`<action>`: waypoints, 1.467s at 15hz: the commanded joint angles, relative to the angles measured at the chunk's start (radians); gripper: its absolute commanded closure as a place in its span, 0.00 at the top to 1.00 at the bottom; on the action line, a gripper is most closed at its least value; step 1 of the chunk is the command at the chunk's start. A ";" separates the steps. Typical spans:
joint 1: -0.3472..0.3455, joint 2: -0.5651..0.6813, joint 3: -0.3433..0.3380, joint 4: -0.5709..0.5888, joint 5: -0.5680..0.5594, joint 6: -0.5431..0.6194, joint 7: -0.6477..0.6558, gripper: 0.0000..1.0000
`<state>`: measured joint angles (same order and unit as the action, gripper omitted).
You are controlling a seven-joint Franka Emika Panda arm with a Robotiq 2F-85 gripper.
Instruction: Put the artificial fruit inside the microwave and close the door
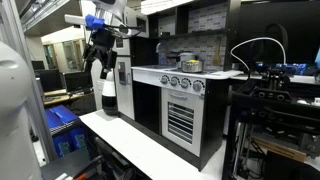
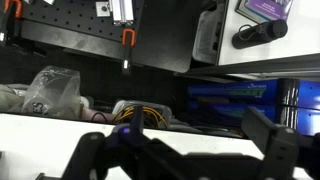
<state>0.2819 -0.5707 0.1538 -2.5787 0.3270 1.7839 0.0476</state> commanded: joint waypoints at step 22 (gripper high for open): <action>-0.222 -0.009 -0.136 0.250 -0.408 0.146 -0.112 1.00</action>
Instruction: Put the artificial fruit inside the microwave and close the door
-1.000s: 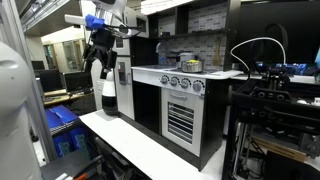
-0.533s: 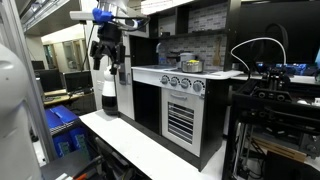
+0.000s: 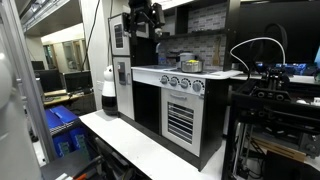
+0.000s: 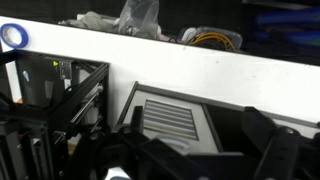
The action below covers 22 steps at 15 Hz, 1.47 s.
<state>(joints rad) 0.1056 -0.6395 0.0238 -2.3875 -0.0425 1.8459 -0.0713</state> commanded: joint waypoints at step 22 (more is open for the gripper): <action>-0.121 0.353 -0.007 0.240 -0.027 0.444 0.239 1.00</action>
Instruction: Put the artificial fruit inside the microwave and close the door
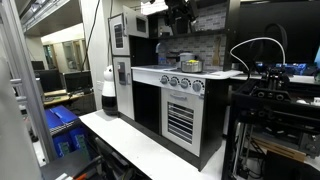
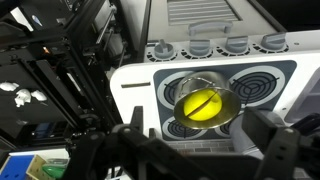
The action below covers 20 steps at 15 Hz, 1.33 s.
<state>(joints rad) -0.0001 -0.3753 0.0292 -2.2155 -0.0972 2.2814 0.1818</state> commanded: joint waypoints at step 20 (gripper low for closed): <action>0.011 0.378 -0.004 0.299 0.062 0.042 0.214 1.00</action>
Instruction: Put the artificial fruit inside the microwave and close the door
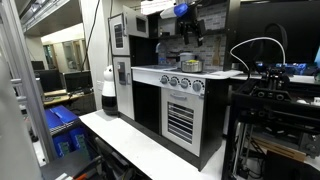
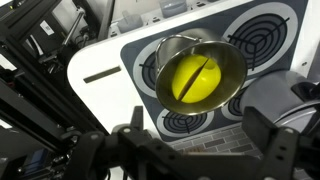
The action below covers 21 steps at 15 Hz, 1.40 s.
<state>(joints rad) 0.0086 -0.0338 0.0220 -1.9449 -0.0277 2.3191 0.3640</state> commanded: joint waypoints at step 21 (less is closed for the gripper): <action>0.009 0.121 -0.011 0.116 0.017 -0.089 0.021 1.00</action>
<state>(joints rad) 0.0143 0.0479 0.0131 -1.8887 -0.0274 2.2779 0.3934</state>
